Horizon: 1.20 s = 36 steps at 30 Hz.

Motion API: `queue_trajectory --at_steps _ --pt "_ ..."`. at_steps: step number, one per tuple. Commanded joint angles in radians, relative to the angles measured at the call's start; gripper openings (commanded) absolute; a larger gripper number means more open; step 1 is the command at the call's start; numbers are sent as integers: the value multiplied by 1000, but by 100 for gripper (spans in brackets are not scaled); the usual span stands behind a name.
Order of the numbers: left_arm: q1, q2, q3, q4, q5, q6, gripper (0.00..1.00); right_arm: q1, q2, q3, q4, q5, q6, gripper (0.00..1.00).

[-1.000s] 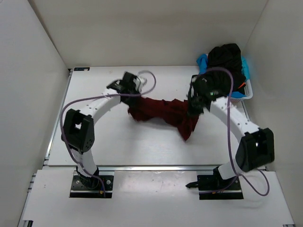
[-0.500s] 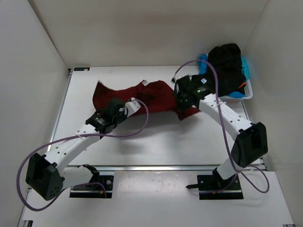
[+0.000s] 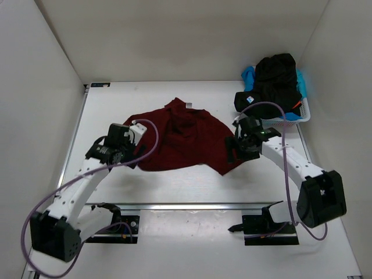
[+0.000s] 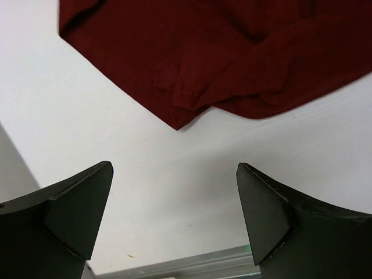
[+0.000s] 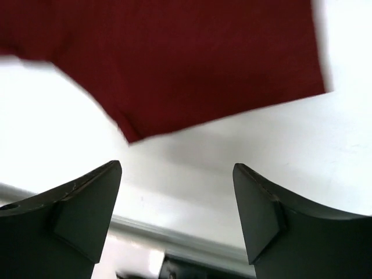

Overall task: Fold and stack the t-shirts
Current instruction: Flatten out the tshirt

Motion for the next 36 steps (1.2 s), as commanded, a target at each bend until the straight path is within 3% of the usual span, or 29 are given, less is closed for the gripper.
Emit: queue_trajectory --at_steps 1,4,9,11,14,21,27,36 --pt "66 169 50 45 29 -143 98 -77 -69 -28 136 -8 54 75" --pt "81 332 137 79 28 -220 95 -122 -60 -29 179 27 56 73" --pt "130 591 313 41 69 -287 51 -191 -32 -47 230 -19 88 69" --pt "159 651 378 -5 86 -321 46 -205 -44 -59 254 -5 99 67" --pt "192 693 404 -74 130 -364 47 -240 -72 -85 277 -7 122 65" --pt "187 651 308 -87 252 -398 51 -326 -54 -166 337 -14 149 66" --pt "202 677 278 -81 265 -395 52 -346 9 -159 371 -13 143 67" --pt "186 642 329 -93 97 -408 57 -344 57 -124 383 -21 139 67"
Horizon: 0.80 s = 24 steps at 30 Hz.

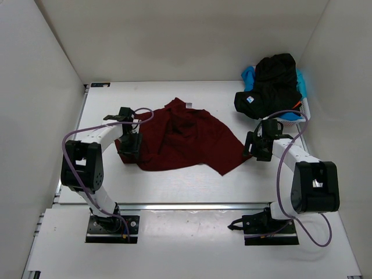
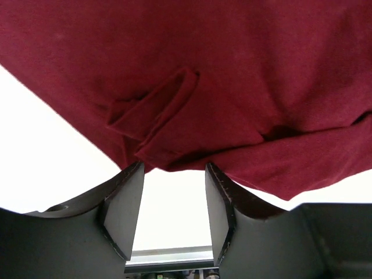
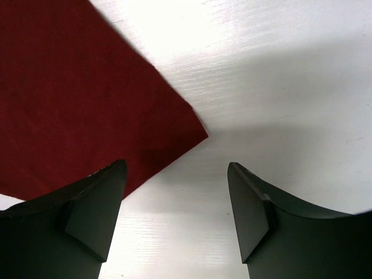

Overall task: Fold and stack the t-shirts
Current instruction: Flatten out the tshirt

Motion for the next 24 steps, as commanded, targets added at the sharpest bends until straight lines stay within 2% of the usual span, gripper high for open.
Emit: queue_trajectory --at_steps 1,7,18,24 --pt "3 -74 25 -2 -73 -10 57 7 2 37 39 -6 -5 67" --pt "65 -56 -72 39 189 -3 60 -2 4 22 60 -18 -13 68" --pt "85 1 -21 67 176 -20 60 -9 35 36 68 -12 -14 69" --pt "78 -5 8 82 120 -37 60 1 58 48 68 0 -27 70"
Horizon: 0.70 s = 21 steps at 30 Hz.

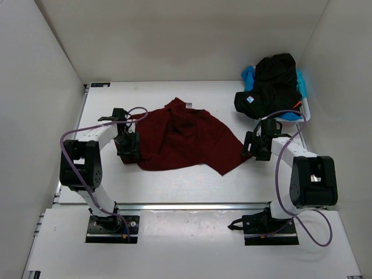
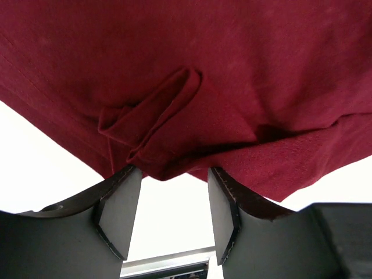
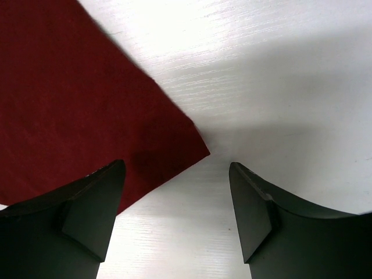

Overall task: Fold and stack the t-shirts
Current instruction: Flatten out the tshirt

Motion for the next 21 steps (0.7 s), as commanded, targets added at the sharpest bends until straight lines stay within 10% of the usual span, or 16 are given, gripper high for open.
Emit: queue_trajectory --at_steps 1,9,13,15,21 --pt "2 -20 45 30 -12 -14 60 11 5 40 25 15 -17 70" --pt "14 -13 17 74 -37 -17 54 27 29 39 36 35 -20 69" --pt "-13 6 15 106 -49 -16 29 26 43 42 34 43 -14 71" --pt "-25 7 14 114 -75 -20 2 29 51 42 36 46 -13 72" --pt "-22 -39 -14 126 -149 10 0 54 57 52 19 109 -37 70"
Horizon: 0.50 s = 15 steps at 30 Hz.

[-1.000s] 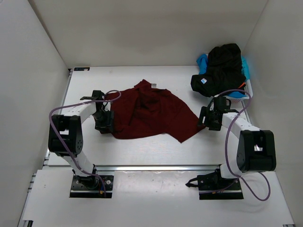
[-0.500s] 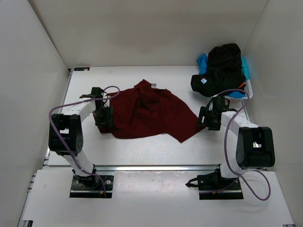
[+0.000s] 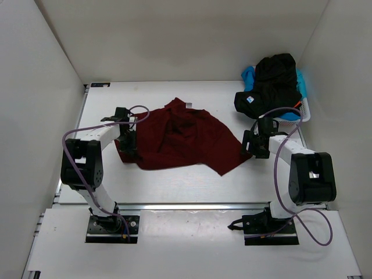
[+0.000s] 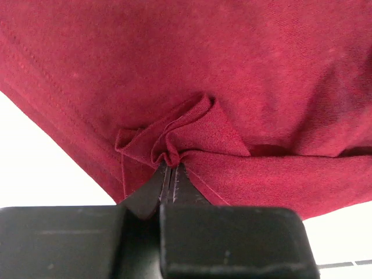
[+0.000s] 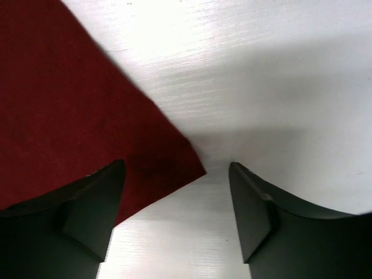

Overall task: Fold and stack the t-shirts
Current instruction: Flatten out the tshirt

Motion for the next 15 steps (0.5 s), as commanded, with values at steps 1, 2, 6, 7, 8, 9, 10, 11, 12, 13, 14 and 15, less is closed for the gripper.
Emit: queue_trajectory --at_steps 1,2,6,7,8,9,10,11,12,13,14,15 --pt "2 -62 -14 15 -49 30 0 37 28 31 -4 57 -29 67" --pt "5 -92 -16 19 -54 39 0 68 39 38 -20 107 -46 63" --pt "-23 -218 -57 -5 -87 109 0 146 79 64 -70 214 -95 64" --pt "-27 -240 -68 -4 -92 132 0 171 82 61 -65 215 -110 66" --pt "-29 -270 -86 -17 -95 137 0 180 77 52 -50 209 -113 70" --pt "-32 -301 -108 -31 -95 148 0 177 82 54 -41 187 -103 71" --pt "-35 -309 -117 -39 -98 154 0 173 79 55 -34 152 -95 71" --pt "-44 -329 -128 -48 -98 152 0 161 88 70 -42 140 -87 71" --pt "-47 -344 -142 -65 -93 157 0 159 100 75 -39 123 -75 68" --pt "-56 -355 -155 -60 -87 149 0 166 114 81 -41 121 -72 63" --pt "-59 -363 -160 -68 -83 146 0 173 123 89 -51 123 -72 59" --pt "-56 -364 -177 -73 -81 142 0 183 140 92 -60 109 -77 48"
